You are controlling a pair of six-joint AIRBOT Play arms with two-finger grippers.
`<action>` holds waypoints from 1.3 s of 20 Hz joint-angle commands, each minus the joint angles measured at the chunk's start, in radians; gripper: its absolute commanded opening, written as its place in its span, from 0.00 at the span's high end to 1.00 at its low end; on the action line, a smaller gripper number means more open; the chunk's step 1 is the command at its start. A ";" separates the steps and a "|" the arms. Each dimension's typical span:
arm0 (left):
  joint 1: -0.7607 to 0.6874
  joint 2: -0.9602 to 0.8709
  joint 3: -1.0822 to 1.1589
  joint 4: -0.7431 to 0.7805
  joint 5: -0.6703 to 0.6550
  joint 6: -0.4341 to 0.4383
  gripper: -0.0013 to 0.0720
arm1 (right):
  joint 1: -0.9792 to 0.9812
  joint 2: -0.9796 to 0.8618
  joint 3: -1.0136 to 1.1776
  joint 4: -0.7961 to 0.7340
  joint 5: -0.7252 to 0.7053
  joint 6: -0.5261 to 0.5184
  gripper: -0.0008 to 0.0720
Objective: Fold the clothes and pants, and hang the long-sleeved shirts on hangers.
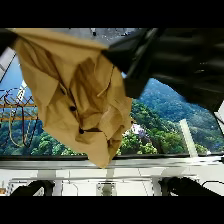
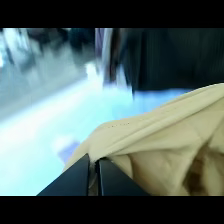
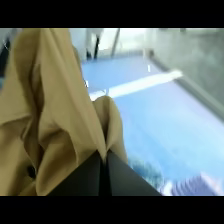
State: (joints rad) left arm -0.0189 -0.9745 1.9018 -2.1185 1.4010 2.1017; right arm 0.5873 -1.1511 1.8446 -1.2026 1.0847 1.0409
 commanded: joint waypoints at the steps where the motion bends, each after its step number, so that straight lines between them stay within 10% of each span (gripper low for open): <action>1: 0.000 -0.110 -0.059 0.124 0.164 -0.046 0.94 | -0.033 -0.074 -0.121 -0.120 0.053 0.099 0.94; 4: -0.021 -0.146 -0.285 0.099 0.138 -0.040 0.94 | -0.077 -0.131 -0.235 -0.114 0.047 0.100 0.77; 6: -0.045 -0.146 -0.435 0.098 0.069 -0.018 0.94 | -0.083 -0.163 -0.273 -0.117 0.044 0.067 0.18; 18: -0.135 -0.139 -0.558 0.083 -0.025 -0.007 0.94 | 0.010 -0.388 -0.279 0.124 -0.101 -0.440 0.20; 26: -0.135 -0.139 -0.557 0.084 -0.026 -0.007 0.93 | 0.112 -0.536 -0.279 0.179 -0.283 -0.446 0.21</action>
State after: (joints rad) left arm -0.1532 -1.1141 1.3445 -2.0342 1.3758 2.0941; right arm 0.6704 -1.6451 1.5654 -1.0477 0.8715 0.5976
